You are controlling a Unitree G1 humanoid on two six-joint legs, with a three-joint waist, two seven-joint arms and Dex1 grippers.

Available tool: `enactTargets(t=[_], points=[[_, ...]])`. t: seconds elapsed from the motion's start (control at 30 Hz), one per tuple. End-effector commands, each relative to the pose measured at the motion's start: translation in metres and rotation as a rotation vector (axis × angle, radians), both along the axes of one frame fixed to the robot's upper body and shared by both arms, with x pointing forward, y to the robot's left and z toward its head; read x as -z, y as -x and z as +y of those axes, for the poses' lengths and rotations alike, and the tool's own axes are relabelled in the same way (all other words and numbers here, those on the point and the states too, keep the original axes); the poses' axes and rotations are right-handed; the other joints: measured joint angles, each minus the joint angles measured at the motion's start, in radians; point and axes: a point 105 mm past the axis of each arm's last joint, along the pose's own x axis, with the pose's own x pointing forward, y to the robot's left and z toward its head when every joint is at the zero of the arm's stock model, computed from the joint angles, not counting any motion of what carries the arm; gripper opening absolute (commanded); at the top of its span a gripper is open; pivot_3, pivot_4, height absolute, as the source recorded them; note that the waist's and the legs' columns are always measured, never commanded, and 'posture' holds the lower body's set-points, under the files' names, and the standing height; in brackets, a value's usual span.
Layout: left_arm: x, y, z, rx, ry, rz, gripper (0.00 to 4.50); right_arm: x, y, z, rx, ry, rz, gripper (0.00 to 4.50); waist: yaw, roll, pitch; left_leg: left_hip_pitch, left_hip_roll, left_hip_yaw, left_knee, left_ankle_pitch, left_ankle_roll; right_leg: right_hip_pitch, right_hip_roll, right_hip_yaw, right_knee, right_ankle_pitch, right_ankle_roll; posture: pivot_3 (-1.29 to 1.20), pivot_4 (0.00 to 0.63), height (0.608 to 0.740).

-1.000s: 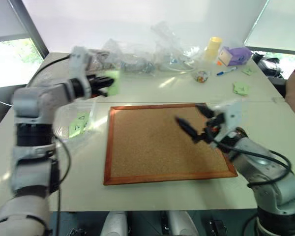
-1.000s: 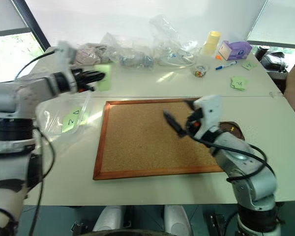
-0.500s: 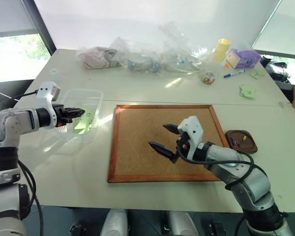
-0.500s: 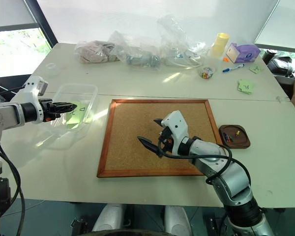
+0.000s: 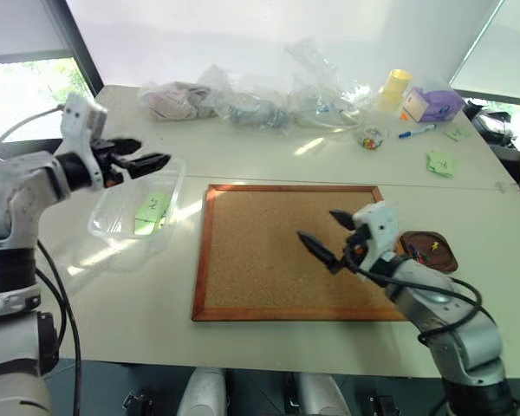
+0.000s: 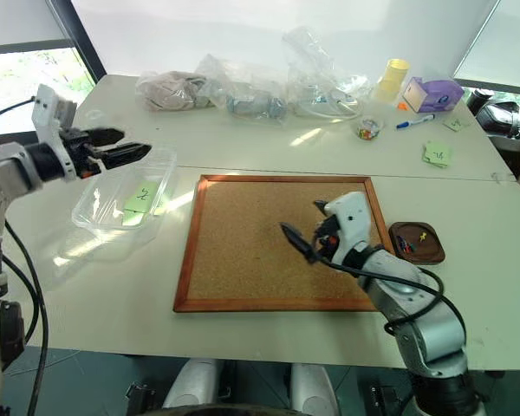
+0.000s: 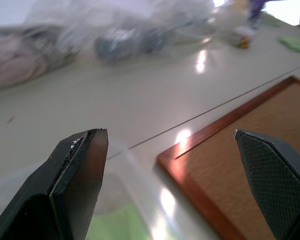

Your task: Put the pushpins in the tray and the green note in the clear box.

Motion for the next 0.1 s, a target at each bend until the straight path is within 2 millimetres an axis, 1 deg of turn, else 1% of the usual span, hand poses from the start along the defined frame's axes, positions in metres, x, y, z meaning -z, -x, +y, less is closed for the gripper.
enactTargets(t=[0.03, 0.1], points=[[-0.003, 0.023, -0.048, 0.234, 0.007, -0.027, 4.48, -0.027, 0.010, -0.024, 0.099, -0.058, -0.099, 4.50, -0.001, 0.000, 0.000, 0.000, 0.000, 0.000, 0.000, 0.000, 0.000, 0.000, 0.000, 0.000, 0.000, 0.000, 0.000, 0.00, 0.150, 0.737], [0.008, 0.032, -0.072, 0.314, 0.013, -0.008, 4.48, -0.029, 0.015, -0.038, 0.146, -0.071, -0.094, 4.50, -0.002, 0.000, 0.000, 0.001, 0.000, 0.000, 0.000, 0.000, 0.000, 0.000, 0.000, 0.000, 0.001, 0.000, 0.000, 0.00, 0.150, 0.737]])
